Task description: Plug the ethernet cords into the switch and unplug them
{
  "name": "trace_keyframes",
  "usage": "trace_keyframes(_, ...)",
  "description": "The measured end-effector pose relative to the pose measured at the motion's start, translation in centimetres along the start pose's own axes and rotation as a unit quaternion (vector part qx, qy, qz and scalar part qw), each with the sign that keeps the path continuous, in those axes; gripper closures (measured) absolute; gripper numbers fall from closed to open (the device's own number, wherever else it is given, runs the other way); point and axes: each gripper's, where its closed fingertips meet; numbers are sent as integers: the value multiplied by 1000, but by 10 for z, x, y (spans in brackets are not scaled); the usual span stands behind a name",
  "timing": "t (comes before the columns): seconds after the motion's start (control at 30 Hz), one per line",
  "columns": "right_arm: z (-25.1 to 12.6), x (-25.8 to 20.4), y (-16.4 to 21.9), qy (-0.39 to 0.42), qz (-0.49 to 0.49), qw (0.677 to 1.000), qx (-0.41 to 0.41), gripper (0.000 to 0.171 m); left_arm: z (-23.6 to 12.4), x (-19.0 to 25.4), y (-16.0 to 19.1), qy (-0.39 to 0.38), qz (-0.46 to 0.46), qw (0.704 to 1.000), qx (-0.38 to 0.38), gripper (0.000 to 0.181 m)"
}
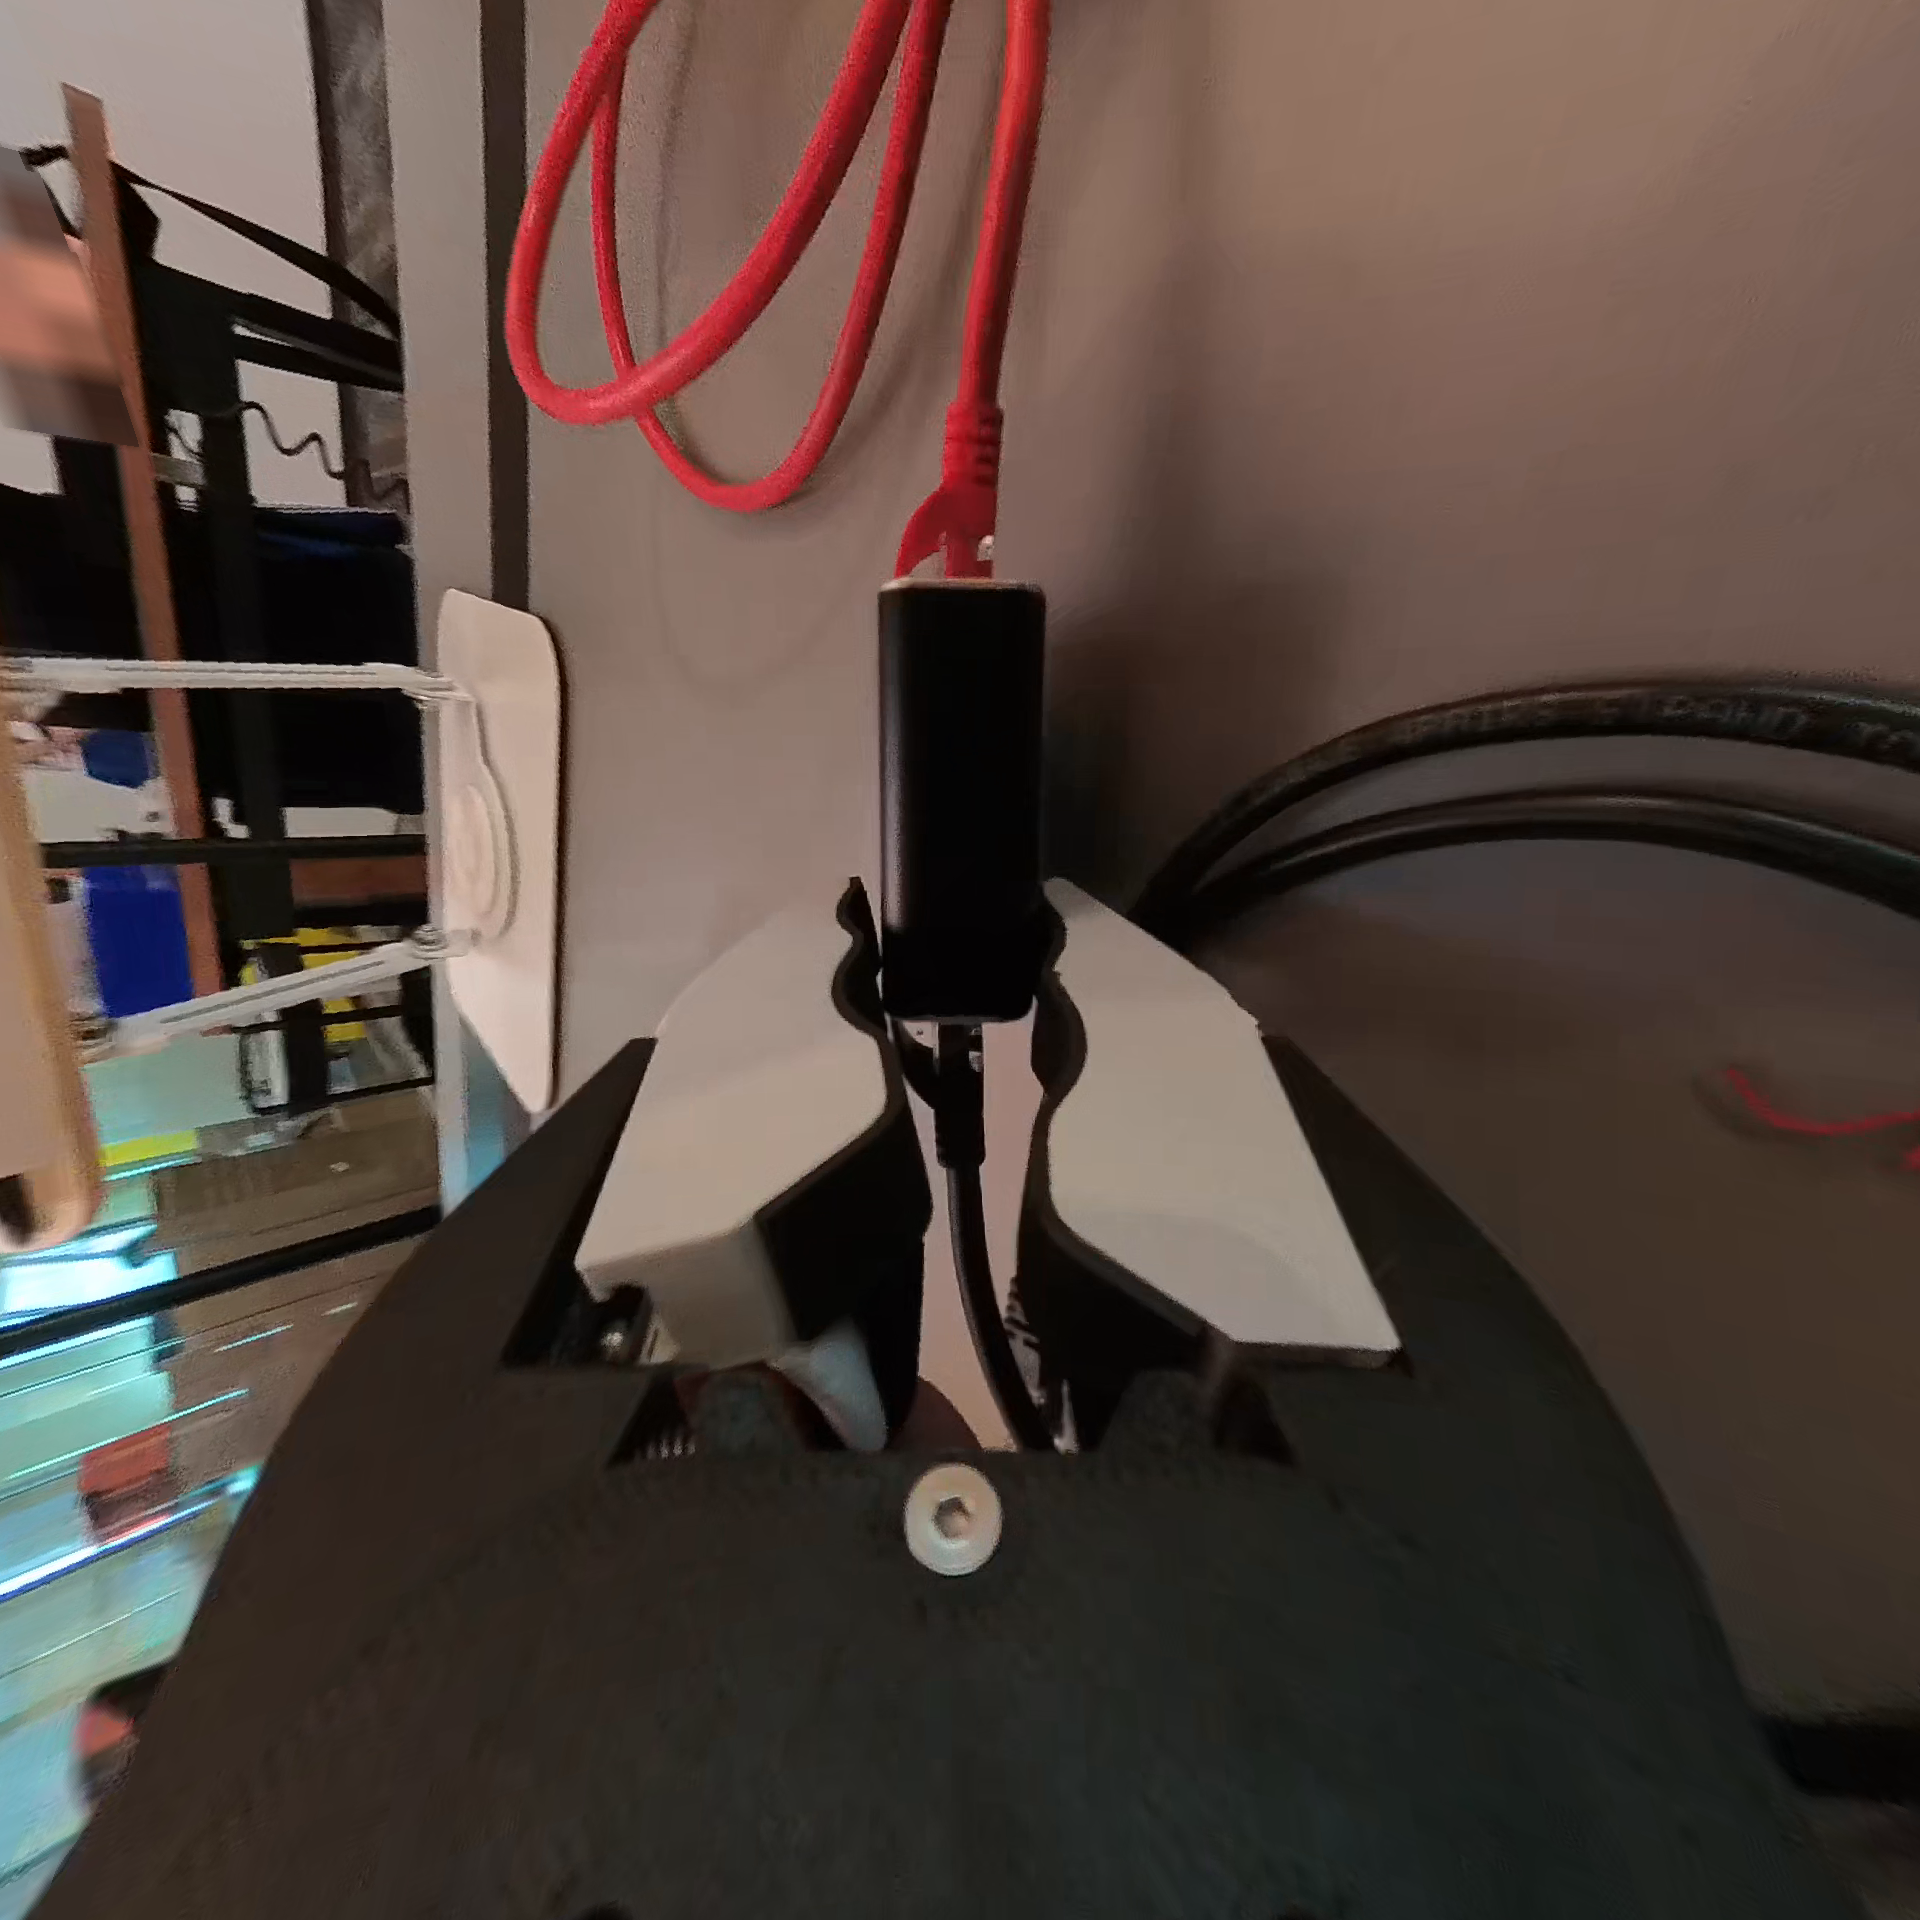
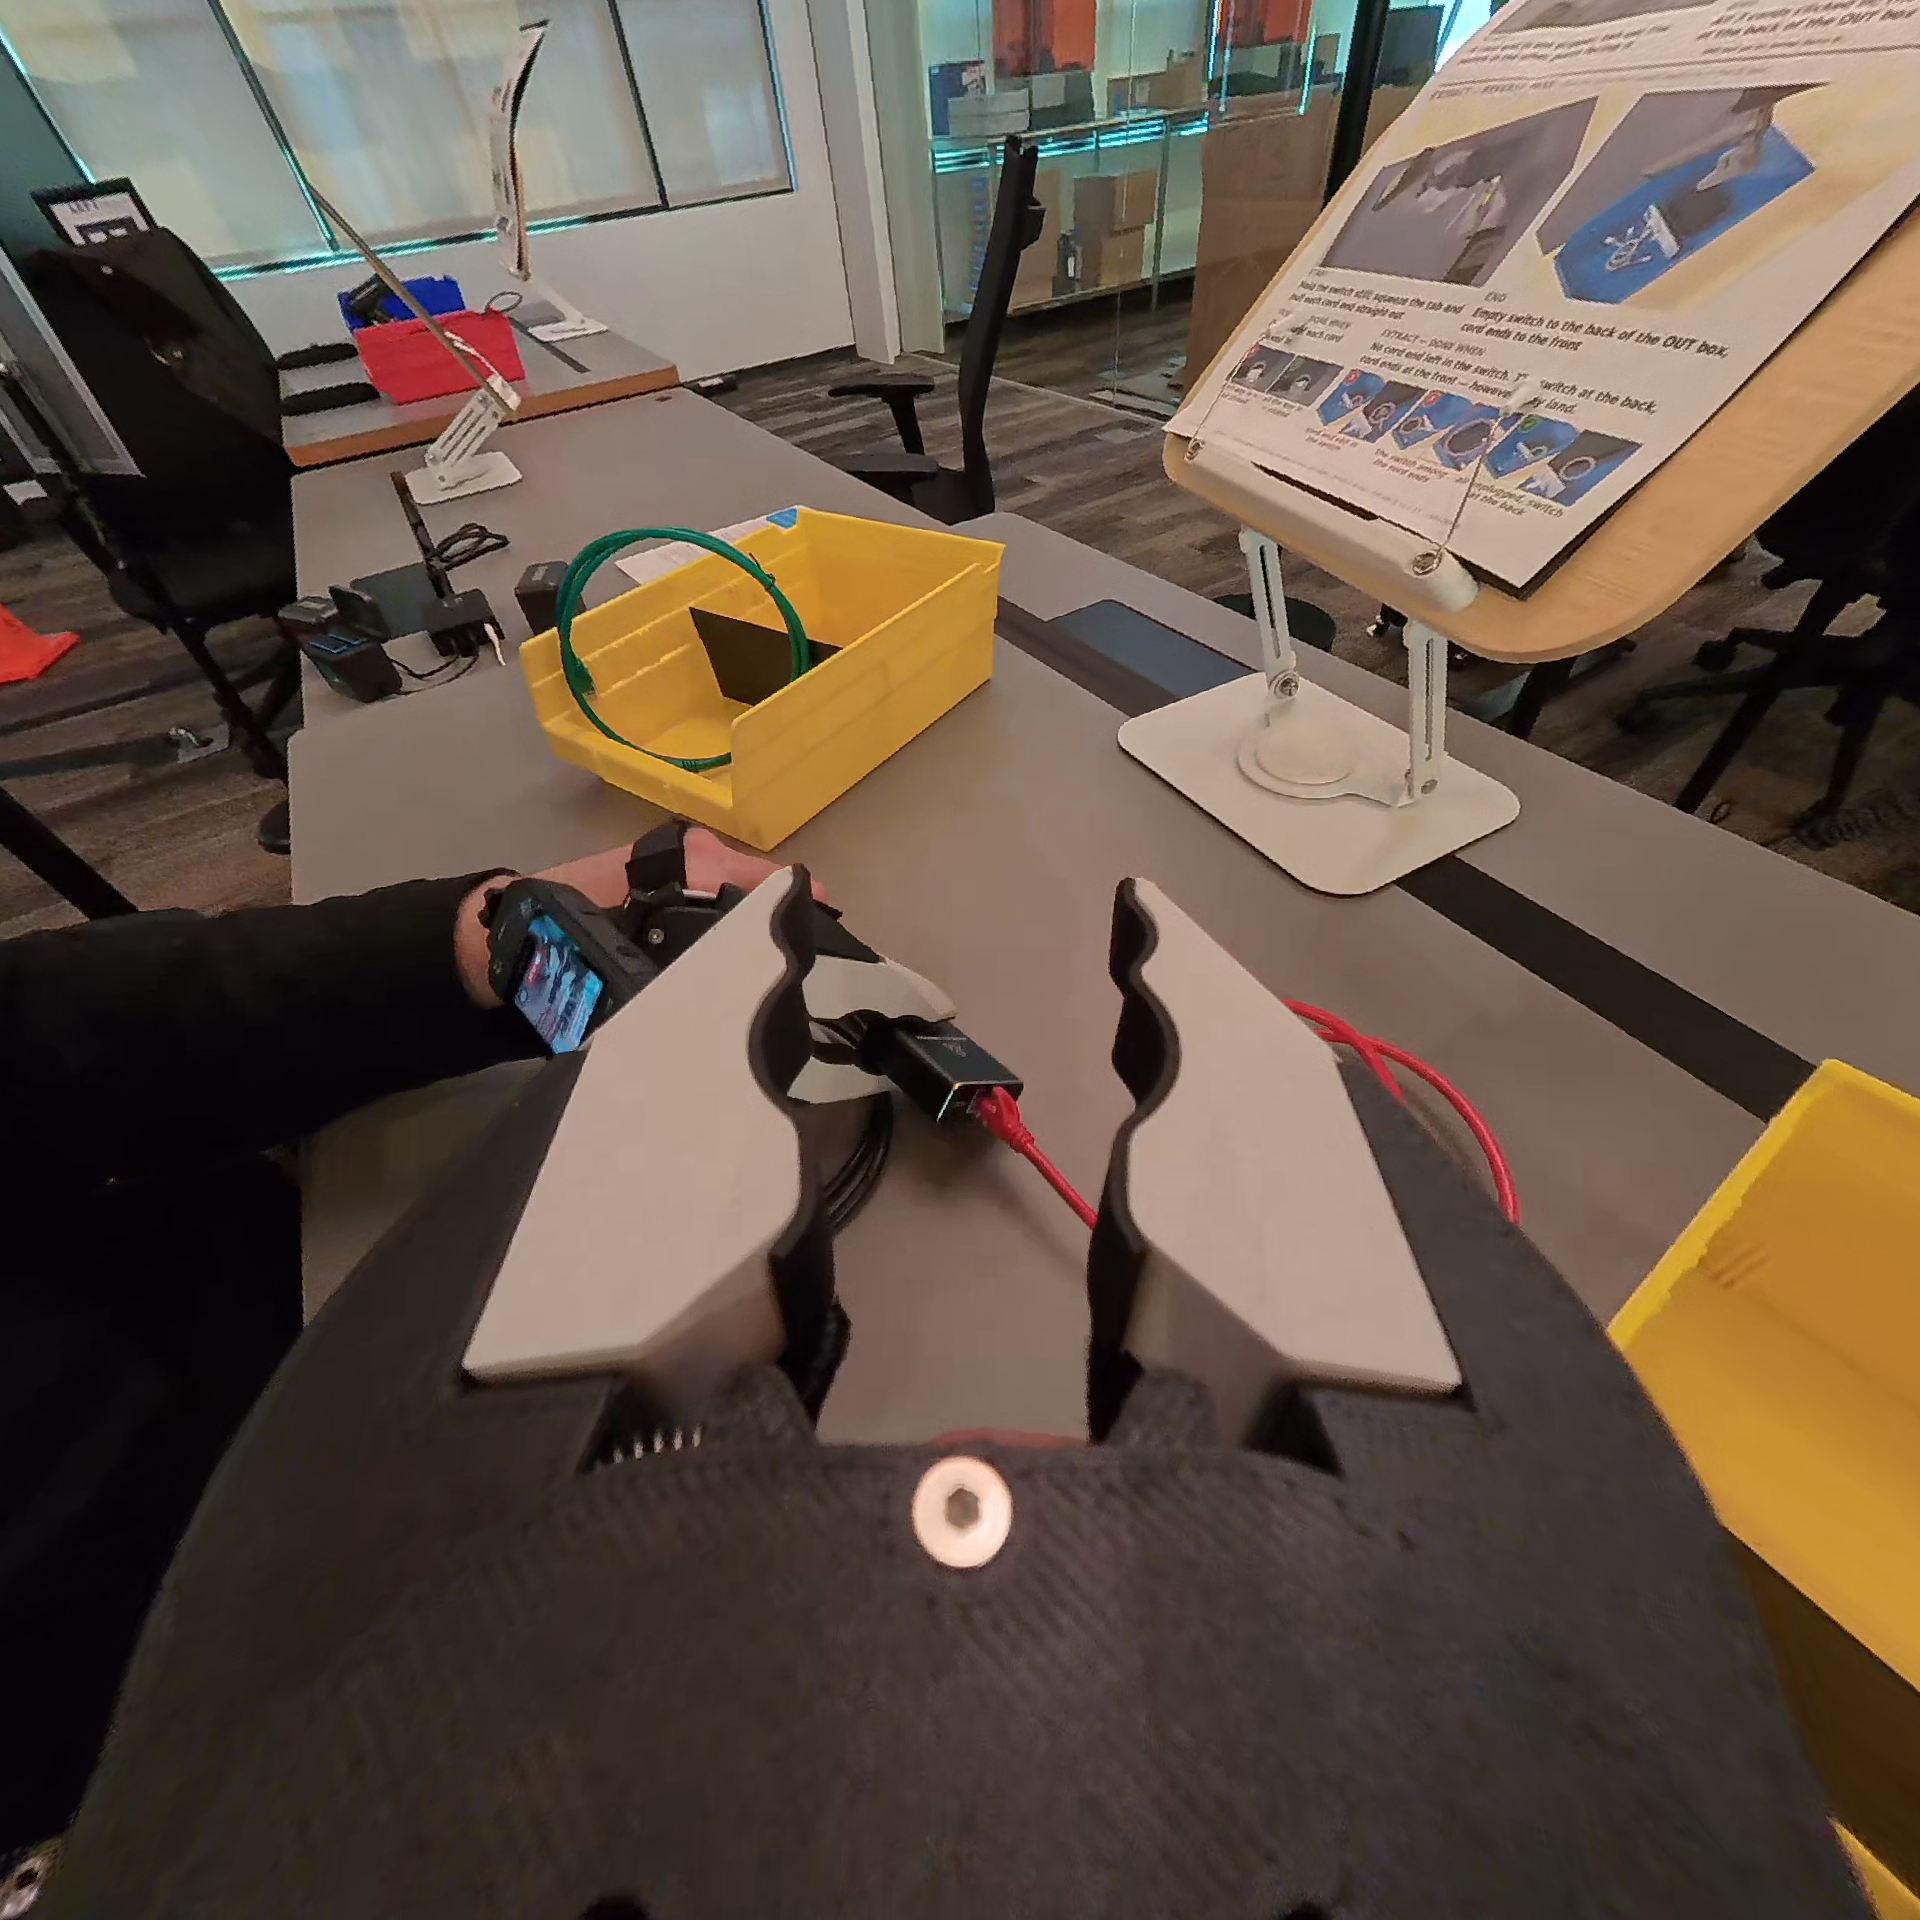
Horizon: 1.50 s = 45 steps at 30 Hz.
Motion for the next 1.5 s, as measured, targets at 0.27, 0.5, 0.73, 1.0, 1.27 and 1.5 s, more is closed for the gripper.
trace_keyframes(0.27,7,2,-12,-4,-11,1000,11,115,-29,-29,-4,-8,-90,994,54,109)
trace_keyframes(0.5,27,-3,-34,-28,-32,999,34,115,-88,-83,31,-81,-150,982,78,117)
trace_keyframes(0.73,56,-12,-43,-61,-47,996,38,116,-128,-151,181,-214,-210,951,-74,123)
trace_keyframes(1.0,68,-7,-38,-65,-45,996,30,116,-141,-171,314,-245,-239,901,-268,120)
trace_keyframes(1.27,70,-8,-37,-64,-48,996,29,117,-138,-180,322,-282,-268,889,-243,180)
trace_keyframes(1.5,67,-16,-44,-69,-64,995,38,117,-172,-205,299,-346,-301,876,-150,180)
Point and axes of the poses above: each gripper's, where its closed fingertips meet, z out along the fingers, y out of its underside, x = y × z across the jaws, and after that the axes turned 4 degrees about -x, right-handed
